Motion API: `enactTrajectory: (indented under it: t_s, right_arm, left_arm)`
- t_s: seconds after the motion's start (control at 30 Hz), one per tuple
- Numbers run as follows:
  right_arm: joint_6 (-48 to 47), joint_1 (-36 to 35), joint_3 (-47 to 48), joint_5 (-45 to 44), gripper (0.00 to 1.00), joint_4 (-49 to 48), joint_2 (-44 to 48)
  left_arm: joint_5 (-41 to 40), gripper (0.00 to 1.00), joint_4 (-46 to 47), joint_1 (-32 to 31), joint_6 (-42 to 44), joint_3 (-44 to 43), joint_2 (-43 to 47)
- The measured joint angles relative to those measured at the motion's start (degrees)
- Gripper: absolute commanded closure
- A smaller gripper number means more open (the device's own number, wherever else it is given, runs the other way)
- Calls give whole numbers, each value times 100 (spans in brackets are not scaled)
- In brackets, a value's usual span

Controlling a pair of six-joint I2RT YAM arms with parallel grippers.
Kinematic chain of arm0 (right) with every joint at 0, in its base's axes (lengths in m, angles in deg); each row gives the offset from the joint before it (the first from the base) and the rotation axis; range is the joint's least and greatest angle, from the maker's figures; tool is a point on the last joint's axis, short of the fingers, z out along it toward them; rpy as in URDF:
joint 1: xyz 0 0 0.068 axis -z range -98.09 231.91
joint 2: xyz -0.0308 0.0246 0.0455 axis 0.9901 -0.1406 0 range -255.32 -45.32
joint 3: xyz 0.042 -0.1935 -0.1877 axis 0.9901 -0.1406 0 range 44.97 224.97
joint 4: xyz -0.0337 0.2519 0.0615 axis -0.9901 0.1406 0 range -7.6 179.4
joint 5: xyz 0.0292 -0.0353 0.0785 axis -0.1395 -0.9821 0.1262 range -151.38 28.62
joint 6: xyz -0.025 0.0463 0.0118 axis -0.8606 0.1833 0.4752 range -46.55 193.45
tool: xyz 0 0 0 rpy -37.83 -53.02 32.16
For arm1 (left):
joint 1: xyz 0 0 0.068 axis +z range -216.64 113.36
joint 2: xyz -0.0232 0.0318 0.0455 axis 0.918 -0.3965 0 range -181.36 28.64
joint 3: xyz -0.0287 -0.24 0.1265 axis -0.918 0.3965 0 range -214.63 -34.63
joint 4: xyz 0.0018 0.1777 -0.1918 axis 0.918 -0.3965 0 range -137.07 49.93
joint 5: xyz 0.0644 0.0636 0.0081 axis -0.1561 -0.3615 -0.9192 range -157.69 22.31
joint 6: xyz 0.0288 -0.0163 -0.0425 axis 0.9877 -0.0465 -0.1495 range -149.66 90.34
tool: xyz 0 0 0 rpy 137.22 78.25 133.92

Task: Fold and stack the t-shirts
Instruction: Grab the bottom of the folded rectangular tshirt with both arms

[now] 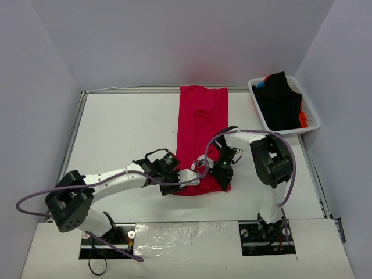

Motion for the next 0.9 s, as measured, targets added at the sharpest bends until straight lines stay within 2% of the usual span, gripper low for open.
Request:
enactTrajectory:
  t_s: [0.9]
  right_arm:
    - [184,118,28,-197,100,492,-341]
  left_arm:
    - [201,77,-280,-286,125,-492,-953]
